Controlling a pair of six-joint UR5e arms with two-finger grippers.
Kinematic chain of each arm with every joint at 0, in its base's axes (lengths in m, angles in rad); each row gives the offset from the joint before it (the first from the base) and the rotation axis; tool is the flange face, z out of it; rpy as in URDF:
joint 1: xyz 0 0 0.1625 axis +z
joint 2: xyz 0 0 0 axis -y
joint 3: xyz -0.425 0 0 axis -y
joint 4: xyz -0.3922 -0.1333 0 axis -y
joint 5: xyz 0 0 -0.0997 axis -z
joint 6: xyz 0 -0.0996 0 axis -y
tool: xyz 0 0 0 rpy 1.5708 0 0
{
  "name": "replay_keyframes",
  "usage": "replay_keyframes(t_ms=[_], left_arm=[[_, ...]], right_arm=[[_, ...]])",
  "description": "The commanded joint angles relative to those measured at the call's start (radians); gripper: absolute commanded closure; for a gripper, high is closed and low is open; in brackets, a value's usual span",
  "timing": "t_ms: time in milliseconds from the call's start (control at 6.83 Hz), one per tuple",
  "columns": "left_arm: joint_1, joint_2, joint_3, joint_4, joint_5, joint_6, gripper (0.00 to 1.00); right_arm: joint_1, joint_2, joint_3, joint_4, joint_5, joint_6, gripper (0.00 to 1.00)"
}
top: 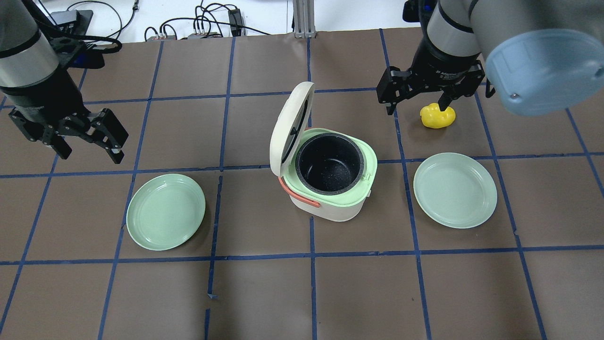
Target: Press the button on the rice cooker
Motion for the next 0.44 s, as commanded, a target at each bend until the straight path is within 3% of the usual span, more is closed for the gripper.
replay_keyframes(t_ms=[0,293], left_arm=[[0.0,0.0,0.0,0.0,0.0,0.0,0.0],[0.0,0.0,0.0,0.0,0.0,0.0,0.0]], right_arm=[[0.0,-0.01,0.002,0.001,0.028,-0.01,0.0],[-0.001,-0.008,0.002,0.013,-0.004,-0.016,0.0]])
